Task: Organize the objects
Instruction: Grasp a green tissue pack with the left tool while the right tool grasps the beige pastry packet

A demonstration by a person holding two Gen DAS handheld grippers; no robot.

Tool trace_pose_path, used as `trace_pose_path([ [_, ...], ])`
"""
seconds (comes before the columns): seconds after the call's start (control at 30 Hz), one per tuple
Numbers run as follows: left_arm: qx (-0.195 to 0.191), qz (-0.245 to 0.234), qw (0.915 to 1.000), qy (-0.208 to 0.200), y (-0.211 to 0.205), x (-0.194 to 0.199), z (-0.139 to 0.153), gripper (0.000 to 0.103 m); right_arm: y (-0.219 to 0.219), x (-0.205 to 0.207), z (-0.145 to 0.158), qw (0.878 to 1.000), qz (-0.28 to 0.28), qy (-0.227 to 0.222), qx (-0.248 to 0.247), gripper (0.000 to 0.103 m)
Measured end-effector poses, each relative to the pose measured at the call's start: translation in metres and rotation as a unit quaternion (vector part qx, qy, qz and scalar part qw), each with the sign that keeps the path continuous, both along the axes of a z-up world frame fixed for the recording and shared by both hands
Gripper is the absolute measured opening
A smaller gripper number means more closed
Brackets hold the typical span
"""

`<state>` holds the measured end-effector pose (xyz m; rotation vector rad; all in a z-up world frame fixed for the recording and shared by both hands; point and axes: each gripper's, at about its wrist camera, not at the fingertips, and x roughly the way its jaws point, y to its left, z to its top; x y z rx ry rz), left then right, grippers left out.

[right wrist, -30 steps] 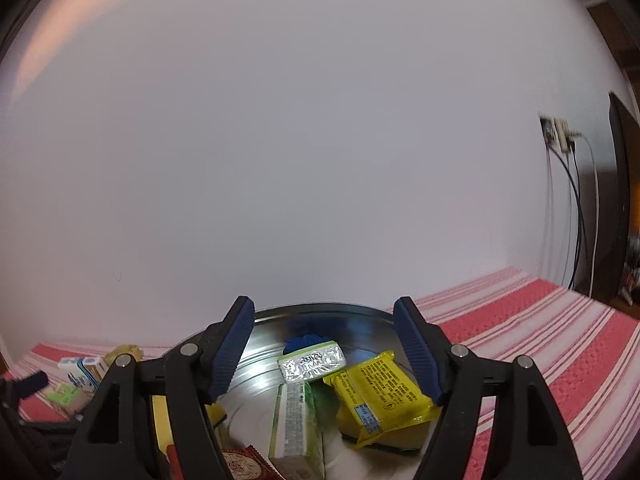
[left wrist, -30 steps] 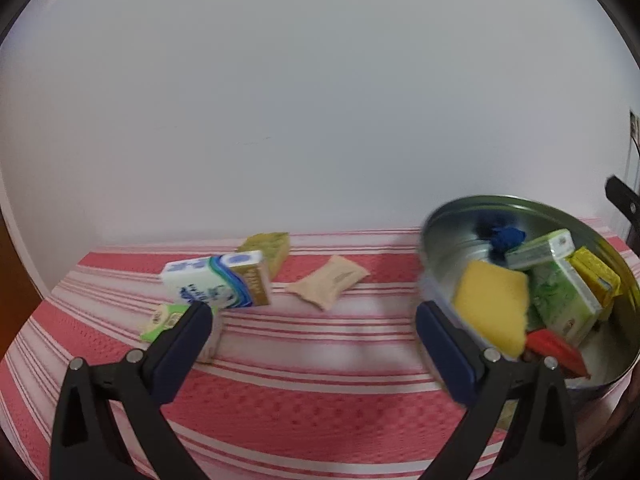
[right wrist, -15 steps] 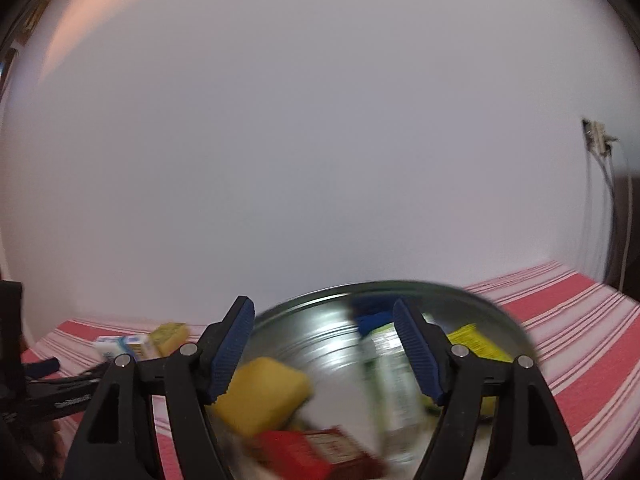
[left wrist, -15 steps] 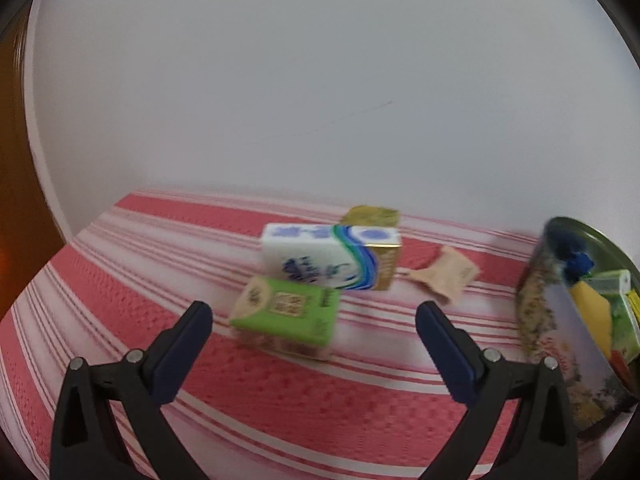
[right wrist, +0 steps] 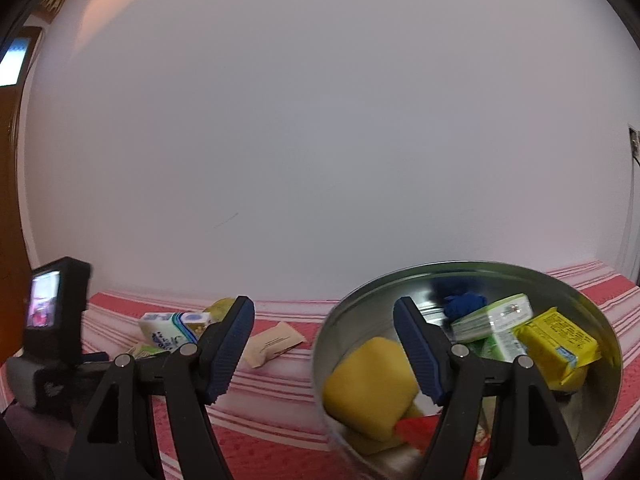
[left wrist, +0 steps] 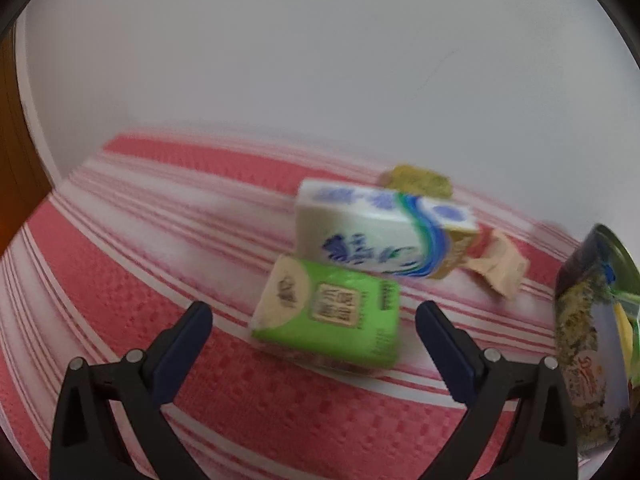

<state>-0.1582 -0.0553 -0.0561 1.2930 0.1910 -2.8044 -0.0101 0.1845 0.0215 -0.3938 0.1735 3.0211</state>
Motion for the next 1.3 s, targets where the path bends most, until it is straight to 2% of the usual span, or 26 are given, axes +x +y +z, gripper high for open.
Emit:
trace_pose_path([
  [0.1, 0.017, 0.008, 0.9995, -0.024, -0.011, -0.011, -0.01, 0.103, -0.007, -0.006, -0.002, 1.0, 0.006, -0.013, 0.007, 0.074],
  [0.4, -0.03, -0.018, 0.9985, -0.043, -0.002, -0.02, -0.016, 0.101, -0.028, -0.038, -0.009, 0.998, 0.027, -0.05, 0.009, 0.074],
  [0.43, -0.031, -0.022, 0.9985, -0.041, -0.004, -0.019, -0.015, 0.098, -0.032, -0.043, -0.01, 0.998, 0.031, -0.055, 0.008, 0.074],
  [0.5, -0.031, -0.023, 0.9987, -0.032, -0.01, -0.016, -0.013, 0.081, -0.037, -0.049, -0.011, 0.997, 0.038, -0.064, 0.005, 0.074],
  [0.57, -0.03, -0.022, 0.999, -0.025, -0.016, -0.013, -0.011, 0.07, -0.044, -0.061, -0.014, 0.996, 0.044, -0.078, 0.001, 0.074],
  [0.77, -0.014, -0.03, 0.9993, -0.019, -0.022, -0.015, -0.008, 0.068, -0.061, -0.099, -0.02, 0.991, 0.042, -0.124, -0.01, 0.074],
  [0.9, -0.038, -0.001, 0.9992, -0.011, -0.031, -0.011, -0.004, 0.068, -0.07, -0.121, -0.026, 0.987, 0.011, -0.161, -0.002, 0.074],
  [1.03, -0.046, 0.029, 0.9985, 0.005, -0.045, -0.008, 0.006, 0.068, -0.077, -0.143, -0.031, 0.982, -0.019, -0.187, 0.032, 0.074],
  [1.17, -0.064, 0.053, 0.9964, 0.018, -0.055, -0.002, 0.012, 0.068, -0.092, -0.167, -0.043, 0.968, -0.023, -0.237, 0.08, 0.074],
  [1.3, -0.051, 0.054, 0.9971, 0.015, -0.059, -0.003, 0.014, 0.068, -0.089, -0.183, -0.056, 0.955, -0.042, -0.287, 0.057, 0.074],
])
